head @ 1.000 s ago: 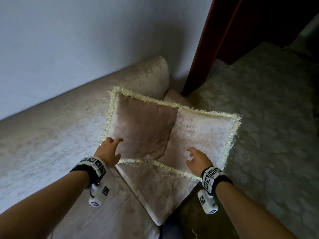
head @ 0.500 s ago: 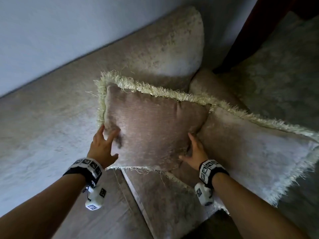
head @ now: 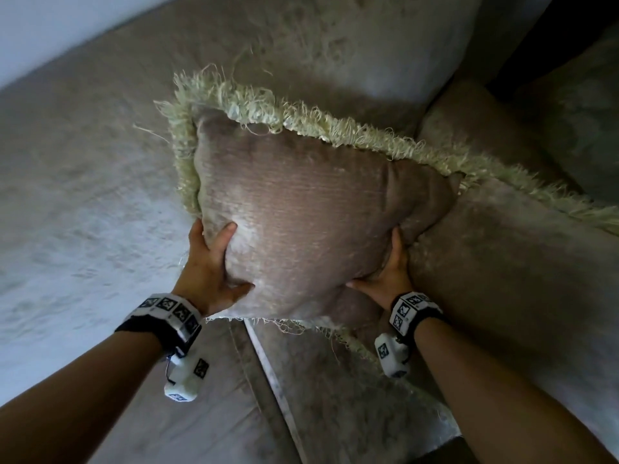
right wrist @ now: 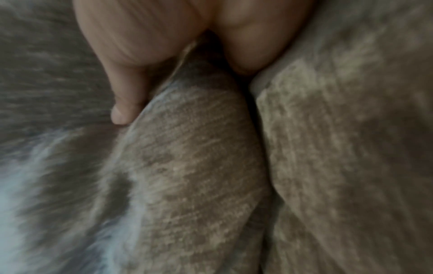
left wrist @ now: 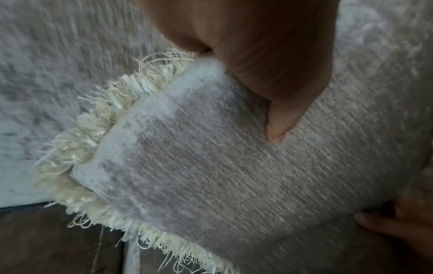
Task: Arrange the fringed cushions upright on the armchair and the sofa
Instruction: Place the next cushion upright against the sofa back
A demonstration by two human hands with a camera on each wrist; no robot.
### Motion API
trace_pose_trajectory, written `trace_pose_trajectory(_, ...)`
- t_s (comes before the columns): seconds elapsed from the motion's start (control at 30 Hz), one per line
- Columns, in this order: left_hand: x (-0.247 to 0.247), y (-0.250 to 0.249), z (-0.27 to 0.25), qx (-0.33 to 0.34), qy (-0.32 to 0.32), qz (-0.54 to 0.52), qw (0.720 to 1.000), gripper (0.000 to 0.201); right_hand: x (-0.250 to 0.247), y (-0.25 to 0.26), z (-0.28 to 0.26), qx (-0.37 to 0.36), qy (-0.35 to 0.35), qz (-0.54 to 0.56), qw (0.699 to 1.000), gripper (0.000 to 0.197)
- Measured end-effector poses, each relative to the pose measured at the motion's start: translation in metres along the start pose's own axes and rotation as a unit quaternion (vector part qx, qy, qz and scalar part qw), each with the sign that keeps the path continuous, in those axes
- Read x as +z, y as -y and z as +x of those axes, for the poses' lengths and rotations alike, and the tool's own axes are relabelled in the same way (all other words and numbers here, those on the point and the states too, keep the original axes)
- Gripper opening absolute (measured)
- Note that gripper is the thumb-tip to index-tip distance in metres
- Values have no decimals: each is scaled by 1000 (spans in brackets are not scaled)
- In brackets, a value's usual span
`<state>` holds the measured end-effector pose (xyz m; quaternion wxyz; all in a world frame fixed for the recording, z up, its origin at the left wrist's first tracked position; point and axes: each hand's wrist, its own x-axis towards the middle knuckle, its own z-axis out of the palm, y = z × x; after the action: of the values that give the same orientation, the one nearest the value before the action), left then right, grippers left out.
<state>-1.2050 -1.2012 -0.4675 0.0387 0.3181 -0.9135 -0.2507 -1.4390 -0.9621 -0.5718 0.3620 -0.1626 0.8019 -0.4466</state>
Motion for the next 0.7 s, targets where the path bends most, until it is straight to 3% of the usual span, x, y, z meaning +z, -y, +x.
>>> trace_pose_trajectory(0.27, -3, -18, -18, -42, 3, -24, 999, 114, 3, 18, -22, -17, -14, 30, 999, 139)
trace_pose_trajectory(0.43, -40, -11, -80, -63, 14, -20, 998, 103, 15, 50, -59, -31, 65, 1, 997, 134)
trace_pose_trajectory(0.7, -127, 28, -187, -127, -39, -29, 991, 100, 92, 126, -117, -100, 135, -17, 986, 126)
